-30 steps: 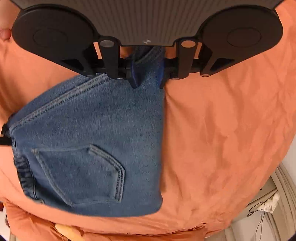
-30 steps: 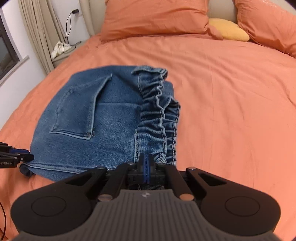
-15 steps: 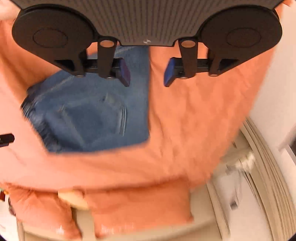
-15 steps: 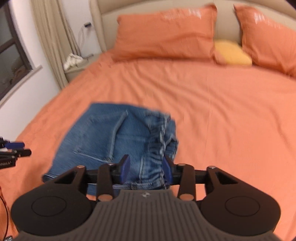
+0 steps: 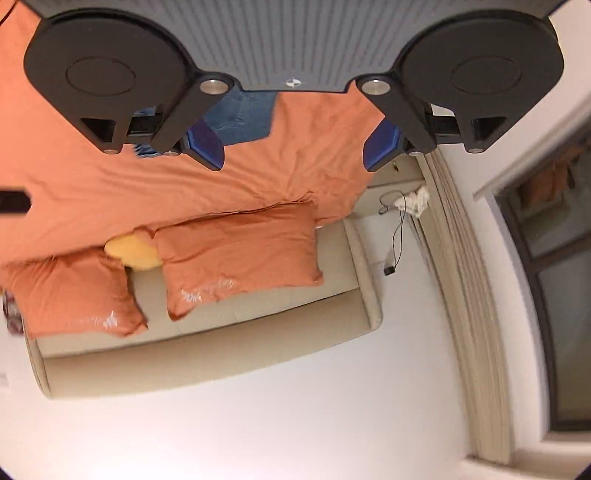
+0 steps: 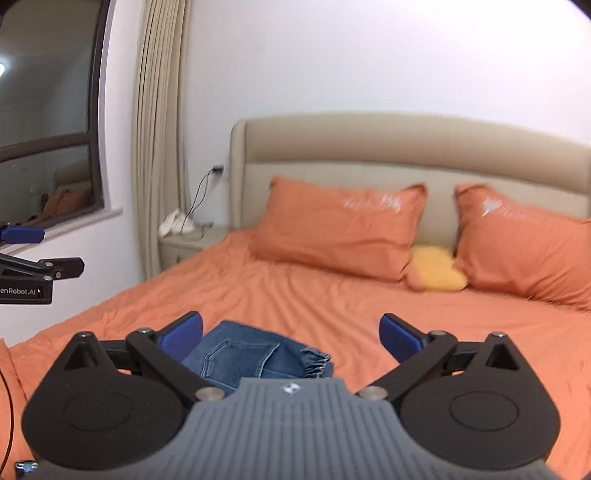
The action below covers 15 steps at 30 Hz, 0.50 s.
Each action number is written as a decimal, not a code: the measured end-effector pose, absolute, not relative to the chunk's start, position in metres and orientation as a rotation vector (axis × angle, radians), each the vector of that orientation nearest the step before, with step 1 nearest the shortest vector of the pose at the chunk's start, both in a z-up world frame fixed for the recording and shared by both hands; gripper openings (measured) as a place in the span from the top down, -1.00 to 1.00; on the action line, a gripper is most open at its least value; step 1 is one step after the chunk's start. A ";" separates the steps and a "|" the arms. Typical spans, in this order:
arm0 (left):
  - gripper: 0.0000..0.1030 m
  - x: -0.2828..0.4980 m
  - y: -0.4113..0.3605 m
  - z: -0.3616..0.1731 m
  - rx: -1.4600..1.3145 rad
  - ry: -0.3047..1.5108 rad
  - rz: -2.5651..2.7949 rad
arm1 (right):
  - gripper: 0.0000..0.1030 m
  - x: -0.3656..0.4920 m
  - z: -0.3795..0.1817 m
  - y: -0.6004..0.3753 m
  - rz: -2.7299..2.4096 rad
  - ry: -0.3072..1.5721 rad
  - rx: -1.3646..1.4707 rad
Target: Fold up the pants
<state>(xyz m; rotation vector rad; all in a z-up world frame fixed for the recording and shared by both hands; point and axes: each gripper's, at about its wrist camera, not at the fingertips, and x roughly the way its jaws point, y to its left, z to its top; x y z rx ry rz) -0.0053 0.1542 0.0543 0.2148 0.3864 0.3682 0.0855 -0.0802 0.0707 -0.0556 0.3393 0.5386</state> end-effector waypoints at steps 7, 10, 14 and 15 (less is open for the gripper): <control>-0.93 -0.041 0.132 0.025 0.095 0.405 0.306 | -0.90 0.004 0.039 -0.098 0.432 0.297 -0.079; -0.93 -0.043 0.126 0.009 0.117 0.479 0.328 | -0.90 -0.017 0.021 -0.104 0.421 0.337 -0.059; -0.93 -0.038 0.126 -0.015 0.112 0.579 0.364 | -0.90 -0.028 0.000 -0.109 0.392 0.387 -0.029; -0.93 -0.037 0.128 -0.020 0.096 0.602 0.366 | -0.90 -0.029 -0.005 -0.109 0.387 0.405 -0.030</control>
